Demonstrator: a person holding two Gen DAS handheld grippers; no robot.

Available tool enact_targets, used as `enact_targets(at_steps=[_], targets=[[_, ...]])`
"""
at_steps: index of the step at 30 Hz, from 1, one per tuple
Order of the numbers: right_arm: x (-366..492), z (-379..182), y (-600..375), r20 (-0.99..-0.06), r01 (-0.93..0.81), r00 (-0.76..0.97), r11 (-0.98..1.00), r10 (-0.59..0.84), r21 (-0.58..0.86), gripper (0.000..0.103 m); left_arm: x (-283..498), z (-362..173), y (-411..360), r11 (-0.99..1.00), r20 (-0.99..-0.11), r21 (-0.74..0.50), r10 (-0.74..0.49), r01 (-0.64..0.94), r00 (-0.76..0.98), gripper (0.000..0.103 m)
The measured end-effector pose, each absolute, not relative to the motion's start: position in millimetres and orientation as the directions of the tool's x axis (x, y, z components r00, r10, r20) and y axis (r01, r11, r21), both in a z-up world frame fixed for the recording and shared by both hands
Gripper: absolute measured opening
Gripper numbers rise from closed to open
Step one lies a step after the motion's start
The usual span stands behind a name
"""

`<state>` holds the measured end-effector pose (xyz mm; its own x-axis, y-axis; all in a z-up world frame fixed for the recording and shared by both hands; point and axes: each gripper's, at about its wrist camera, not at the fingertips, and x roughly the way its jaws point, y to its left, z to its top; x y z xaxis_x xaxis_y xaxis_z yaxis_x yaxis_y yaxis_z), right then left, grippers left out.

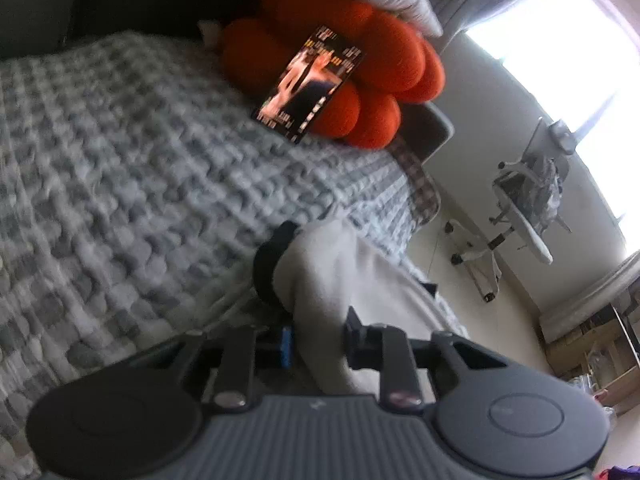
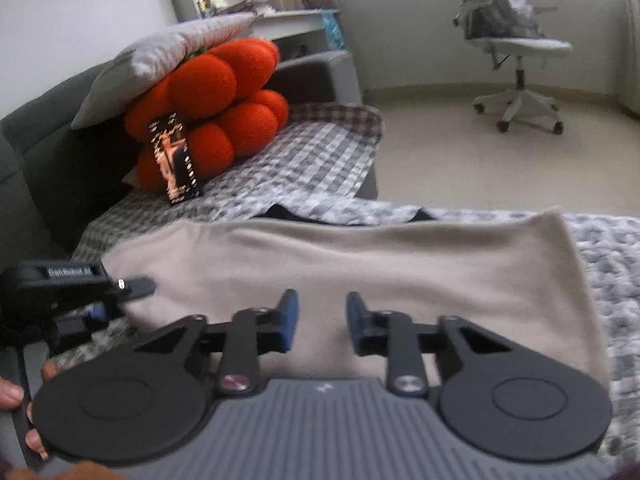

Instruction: Fold clothes

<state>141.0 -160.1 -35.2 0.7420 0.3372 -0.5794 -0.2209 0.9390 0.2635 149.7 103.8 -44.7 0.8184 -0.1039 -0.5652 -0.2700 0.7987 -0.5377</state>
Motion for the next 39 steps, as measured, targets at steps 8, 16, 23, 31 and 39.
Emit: enact_targets(at_steps=[8,16,23,31,39], targets=[[147.8,-49.6,-152.7,-0.633,-0.228,0.691,0.936,0.349,0.267,0.02,138.8,-9.3,80.2,0.879,-0.457,-0.456,-0.097,-0.139,0.884,0.02],[155.0,-50.0,-147.0,-0.667,-0.237,0.666,0.943,0.333,0.233,0.019,126.8,20.3,44.2,0.935,-0.377,-0.355,-0.12,-0.023,0.919,0.019],[150.3,-45.1,-156.5,-0.656,-0.24,0.664,0.933,0.359,0.268,0.028,123.1,35.4,21.9,0.956,-0.357,-0.289,-0.161,0.055,0.92,0.019],[140.4,-35.2,-194.3,-0.609,-0.18,0.701,0.919,0.37,0.351,0.049,117.7,43.8,-13.0,0.959,-0.351,-0.237,-0.237,0.159,0.906,0.019],[135.5,-29.7,-244.5,-0.563,-0.112,0.725,0.874,0.397,0.472,0.055,111.9,30.9,-55.8,0.947,-0.381,-0.183,-0.314,0.262,0.87,0.019]])
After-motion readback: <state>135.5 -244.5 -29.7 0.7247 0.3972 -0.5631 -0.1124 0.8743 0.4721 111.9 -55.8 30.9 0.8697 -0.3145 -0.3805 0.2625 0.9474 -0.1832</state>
